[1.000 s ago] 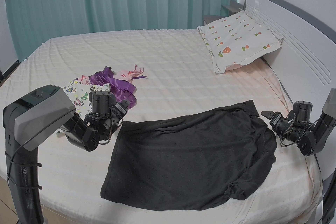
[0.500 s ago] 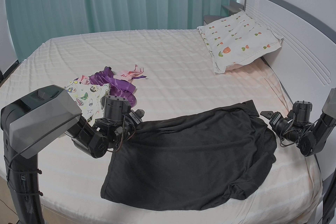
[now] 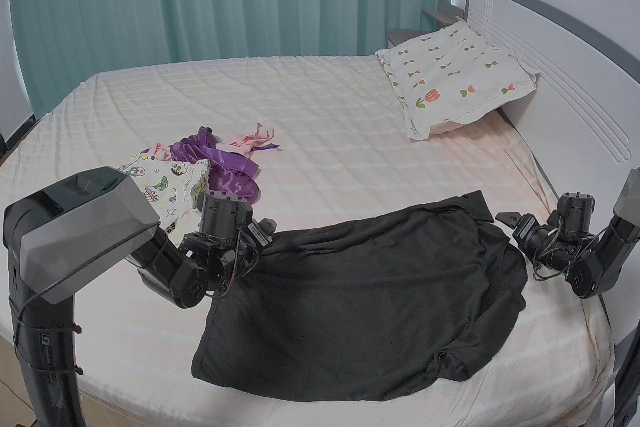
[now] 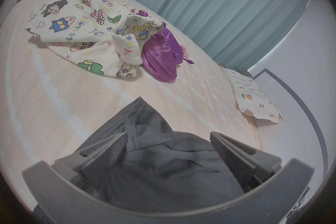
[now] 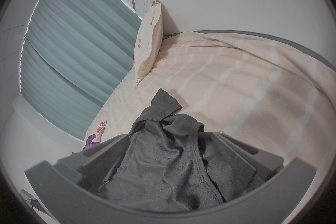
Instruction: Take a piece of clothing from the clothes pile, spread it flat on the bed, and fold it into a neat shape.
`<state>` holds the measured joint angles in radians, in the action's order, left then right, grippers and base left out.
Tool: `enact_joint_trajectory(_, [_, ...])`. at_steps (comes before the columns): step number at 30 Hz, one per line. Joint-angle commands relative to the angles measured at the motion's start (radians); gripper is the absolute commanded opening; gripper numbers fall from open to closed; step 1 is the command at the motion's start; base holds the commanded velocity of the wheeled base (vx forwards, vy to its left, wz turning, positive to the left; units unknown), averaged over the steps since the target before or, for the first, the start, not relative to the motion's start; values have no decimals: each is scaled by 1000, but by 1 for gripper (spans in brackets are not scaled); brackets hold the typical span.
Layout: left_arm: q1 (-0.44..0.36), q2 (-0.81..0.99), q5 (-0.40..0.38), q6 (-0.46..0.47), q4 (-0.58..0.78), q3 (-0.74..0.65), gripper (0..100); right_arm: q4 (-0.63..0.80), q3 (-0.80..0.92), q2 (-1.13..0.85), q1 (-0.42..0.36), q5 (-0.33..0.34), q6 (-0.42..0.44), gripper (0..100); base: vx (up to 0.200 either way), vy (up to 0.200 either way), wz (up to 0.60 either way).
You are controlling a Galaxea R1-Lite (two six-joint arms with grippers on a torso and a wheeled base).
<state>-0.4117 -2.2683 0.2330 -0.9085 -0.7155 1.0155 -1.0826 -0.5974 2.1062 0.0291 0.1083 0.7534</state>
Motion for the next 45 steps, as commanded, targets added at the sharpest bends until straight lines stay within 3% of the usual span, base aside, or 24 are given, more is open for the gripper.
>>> enact_joint_trajectory(1, [-2,72,0,0,-1,-52,100,0,1,0,0,1,0,100,0,0,0])
enact_joint_trajectory(15, [-64,89,0,-29,-2,-107,100,-2,1,2,-8,1,0,100,0,0,0])
enact_joint_trajectory(29, [-18,-80,5,-30,-1,44,100,-2,2,0,-9,1,0,100,0,0,0])
enact_joint_trajectory(30, [-10,-89,6,-30,1,58,0,-2,2,0,-9,1,0,100,0,0,0])
enact_joint_trajectory(39, [42,-85,40,-29,28,141,0,-39,2,-17,-11,1,6,100,0,0,0])
enact_joint_trajectory(45, [90,-86,77,-23,45,290,0,-33,-67,-6,-55,10,78,100,0,0,0])
